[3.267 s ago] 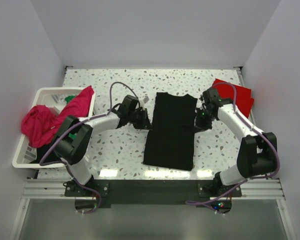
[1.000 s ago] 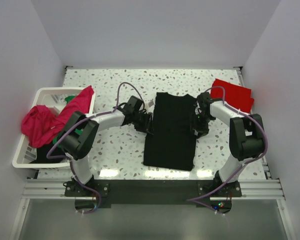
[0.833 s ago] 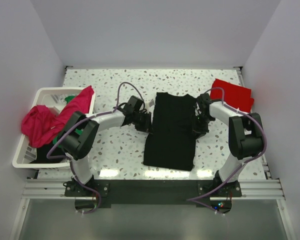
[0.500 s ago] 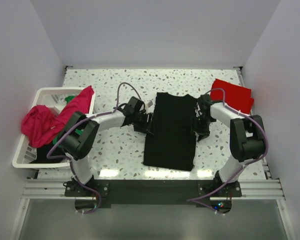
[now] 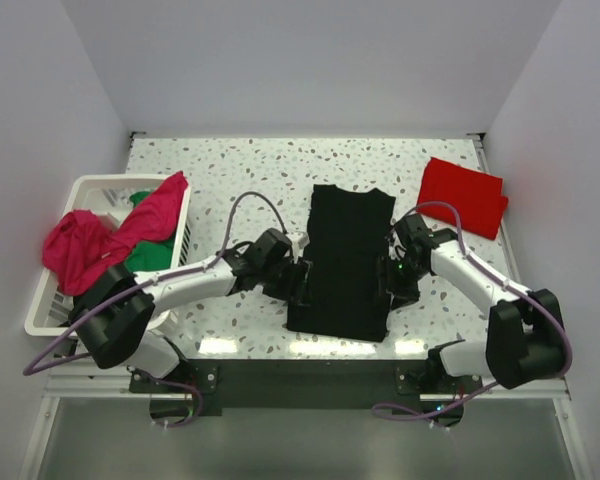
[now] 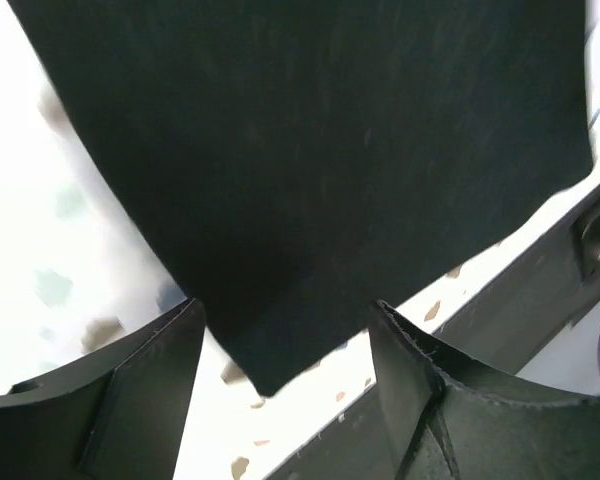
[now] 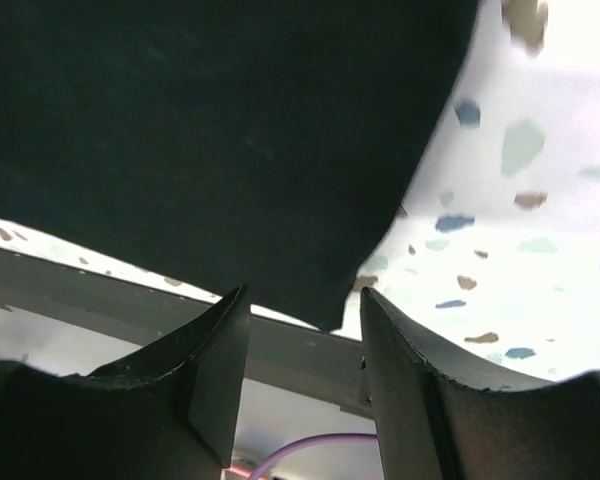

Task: Fold and stack the t-shirts
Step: Fold the tshirt

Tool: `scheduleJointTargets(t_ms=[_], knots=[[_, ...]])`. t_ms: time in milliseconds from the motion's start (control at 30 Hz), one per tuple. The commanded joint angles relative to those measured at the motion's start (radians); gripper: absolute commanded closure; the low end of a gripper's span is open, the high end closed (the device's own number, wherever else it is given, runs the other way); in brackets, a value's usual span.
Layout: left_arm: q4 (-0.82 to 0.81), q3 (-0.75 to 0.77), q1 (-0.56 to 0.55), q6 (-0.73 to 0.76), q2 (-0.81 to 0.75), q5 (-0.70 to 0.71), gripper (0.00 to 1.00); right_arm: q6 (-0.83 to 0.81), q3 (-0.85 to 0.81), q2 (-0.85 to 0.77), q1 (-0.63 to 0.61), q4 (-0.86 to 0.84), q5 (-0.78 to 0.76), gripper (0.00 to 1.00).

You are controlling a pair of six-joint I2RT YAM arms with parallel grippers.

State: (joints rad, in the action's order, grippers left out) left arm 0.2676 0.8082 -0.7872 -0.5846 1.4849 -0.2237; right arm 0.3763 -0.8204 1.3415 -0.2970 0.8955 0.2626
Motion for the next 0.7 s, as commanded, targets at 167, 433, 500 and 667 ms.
scheduleJointTargets(t_ms=[167, 433, 500, 667], knots=[[0.033, -0.135, -0.049, -0.153, -0.078, 0.083, 0.33, 0.210, 0.228, -0.184, -0.025, -0.012, 0.030, 0.53], [0.056, -0.152, -0.053, -0.199, -0.092, 0.115, 0.35, 0.297, 0.300, -0.214, -0.060, -0.081, 0.020, 0.56], [0.048, -0.156, -0.053, -0.202, -0.084, 0.109, 0.35, 0.308, 0.305, -0.197, -0.070, -0.102, 0.012, 0.57], [0.048, -0.158, -0.055, -0.216, -0.069, 0.087, 0.39, 0.326, 0.316, -0.145, -0.105, -0.168, 0.006, 0.58]])
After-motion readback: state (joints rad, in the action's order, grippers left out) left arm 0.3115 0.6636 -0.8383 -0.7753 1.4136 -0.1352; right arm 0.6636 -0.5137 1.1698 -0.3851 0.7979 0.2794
